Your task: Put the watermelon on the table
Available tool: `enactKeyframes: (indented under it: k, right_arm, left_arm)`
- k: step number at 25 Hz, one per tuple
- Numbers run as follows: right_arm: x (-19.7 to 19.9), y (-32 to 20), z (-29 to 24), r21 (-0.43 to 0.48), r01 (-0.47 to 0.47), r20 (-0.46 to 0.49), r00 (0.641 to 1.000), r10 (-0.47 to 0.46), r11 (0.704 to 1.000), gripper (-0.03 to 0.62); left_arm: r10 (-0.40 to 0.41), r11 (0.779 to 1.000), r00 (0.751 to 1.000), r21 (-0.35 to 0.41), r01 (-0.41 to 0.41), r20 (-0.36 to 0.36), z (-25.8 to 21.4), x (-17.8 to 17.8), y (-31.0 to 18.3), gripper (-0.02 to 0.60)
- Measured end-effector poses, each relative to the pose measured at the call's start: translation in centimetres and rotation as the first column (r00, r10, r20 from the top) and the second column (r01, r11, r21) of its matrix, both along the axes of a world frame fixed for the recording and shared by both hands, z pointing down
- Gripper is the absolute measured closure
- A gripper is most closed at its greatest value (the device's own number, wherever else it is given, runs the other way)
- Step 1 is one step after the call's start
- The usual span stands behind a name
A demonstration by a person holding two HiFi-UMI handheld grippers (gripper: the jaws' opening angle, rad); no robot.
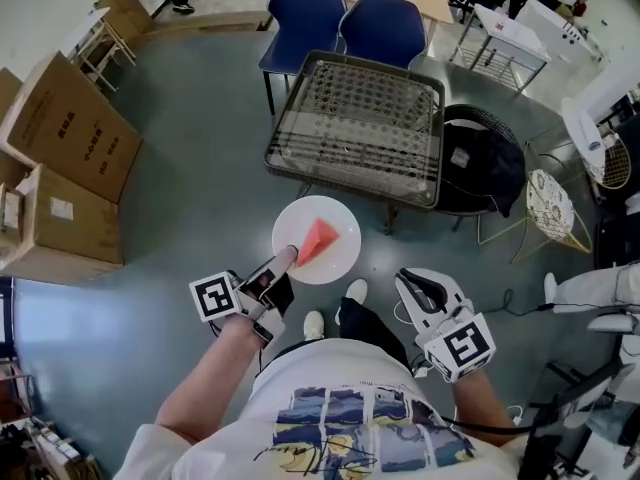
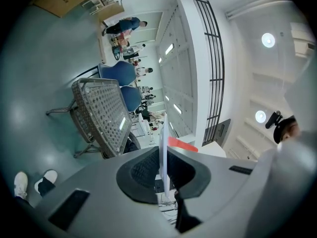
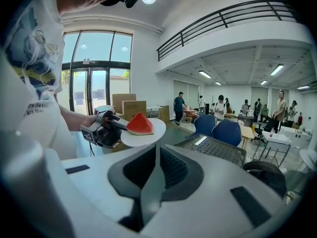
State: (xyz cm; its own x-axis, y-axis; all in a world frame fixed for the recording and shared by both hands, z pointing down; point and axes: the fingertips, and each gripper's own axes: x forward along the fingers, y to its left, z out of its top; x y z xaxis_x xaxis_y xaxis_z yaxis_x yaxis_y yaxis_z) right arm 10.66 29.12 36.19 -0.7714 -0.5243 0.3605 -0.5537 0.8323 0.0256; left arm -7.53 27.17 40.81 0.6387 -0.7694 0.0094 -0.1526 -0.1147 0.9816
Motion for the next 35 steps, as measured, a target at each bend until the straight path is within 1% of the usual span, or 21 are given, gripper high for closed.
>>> enactKeyframes:
  k: [3, 6, 9, 14, 17, 22, 26, 32, 35]
  right_arm:
    - [1.0, -2.7, -0.4, 0.008, 0.011, 0.006, 1.000, -0.011, 1.000, 0.580]
    - [2.8, -7.5, -0.6, 0.020, 0.010, 0.018, 1.000, -0.011, 1.000, 0.576]
    - [4.3, -11.8, -0.5, 0.039, 0.009, 0.025, 1.000, -0.010, 0.999, 0.553]
    - [6.0, -14.3, 0.2, 0.012, -0.016, 0.030, 0.999, 0.015, 1.000, 0.541]
    - [7.0, -16.2, 1.0, -0.003, -0.054, 0.036, 0.998, 0.054, 0.999, 0.542]
    - [7.6, -21.0, 1.7, -0.020, -0.130, 0.006, 0.992, 0.130, 0.991, 0.542]
    - [7.2, -25.4, 2.1, -0.039, -0.205, -0.003, 0.979, 0.205, 0.978, 0.542]
    - [3.0, -32.8, 1.8, -0.074, -0.276, -0.030, 0.961, 0.274, 0.958, 0.542]
    - [1.3, -35.5, 2.1, -0.110, -0.301, -0.051, 0.954, 0.297, 0.947, 0.542]
  left_arm:
    - [-0.010, 1.000, 1.000, -0.010, 0.010, -0.001, 0.1, 1.0, -2.6, 0.549]
    - [-0.001, 1.000, 1.000, -0.008, 0.001, 0.015, 0.5, 2.5, -7.5, 0.549]
    - [0.006, 1.000, 1.000, 0.005, -0.006, 0.026, 0.9, 3.7, -12.4, 0.549]
    - [-0.006, 1.000, 1.000, -0.011, 0.006, 0.013, 1.8, 4.6, -16.9, 0.549]
    - [0.002, 0.999, 1.000, -0.034, -0.001, 0.021, 3.2, 4.6, -20.4, 0.549]
    - [0.022, 0.999, 0.999, -0.051, -0.021, 0.035, 6.0, 3.2, -27.5, 0.549]
    - [0.044, 0.997, 0.998, -0.059, -0.042, 0.044, 9.1, 1.7, -33.9, 0.549]
    - [0.083, 0.994, 0.995, -0.071, -0.079, 0.062, 13.7, -2.4, -44.1, 0.549]
    - [0.099, 0.992, 0.990, -0.088, -0.091, 0.097, 16.5, -4.0, -48.9, 0.549]
